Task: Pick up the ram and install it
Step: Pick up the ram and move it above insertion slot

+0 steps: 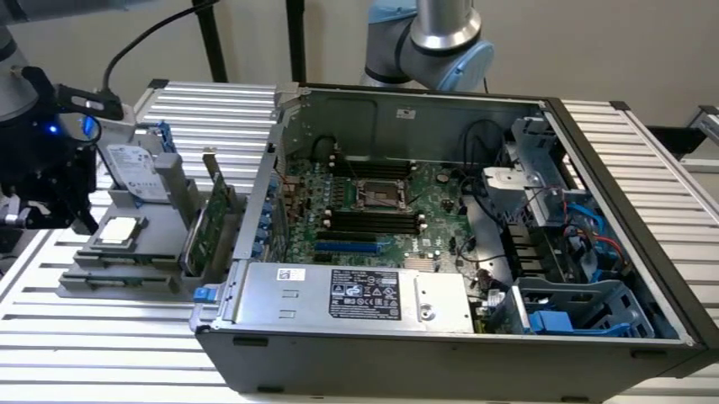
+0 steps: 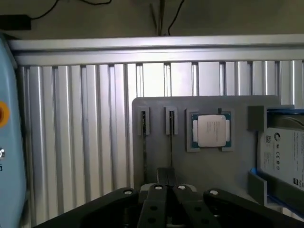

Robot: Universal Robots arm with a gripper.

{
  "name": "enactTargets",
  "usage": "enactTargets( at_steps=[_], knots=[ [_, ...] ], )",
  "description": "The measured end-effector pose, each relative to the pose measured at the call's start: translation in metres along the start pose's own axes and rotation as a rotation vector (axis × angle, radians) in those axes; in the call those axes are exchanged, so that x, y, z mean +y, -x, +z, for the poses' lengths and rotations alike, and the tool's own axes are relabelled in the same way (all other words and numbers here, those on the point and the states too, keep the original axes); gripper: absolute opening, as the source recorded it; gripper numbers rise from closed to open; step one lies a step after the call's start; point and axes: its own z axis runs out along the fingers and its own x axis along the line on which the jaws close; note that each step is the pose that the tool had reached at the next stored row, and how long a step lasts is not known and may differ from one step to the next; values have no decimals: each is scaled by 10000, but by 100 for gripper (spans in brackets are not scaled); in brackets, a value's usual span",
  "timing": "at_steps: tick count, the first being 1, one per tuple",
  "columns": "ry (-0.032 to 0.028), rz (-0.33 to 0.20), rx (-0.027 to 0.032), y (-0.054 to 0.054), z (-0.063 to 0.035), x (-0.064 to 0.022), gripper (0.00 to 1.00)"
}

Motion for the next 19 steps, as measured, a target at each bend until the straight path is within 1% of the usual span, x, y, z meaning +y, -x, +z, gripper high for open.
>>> enactTargets(
  at_steps=[4,7,14,15,19],
  knots=[
    [-85,-110,1,-74,24,-6,0],
    [-115,-175,1,-116,51,-27,0],
    [-115,-336,7,-153,143,-115,0],
    [-115,-354,8,-161,156,-121,100],
    [-113,-419,11,-187,226,-140,100]
  ],
)
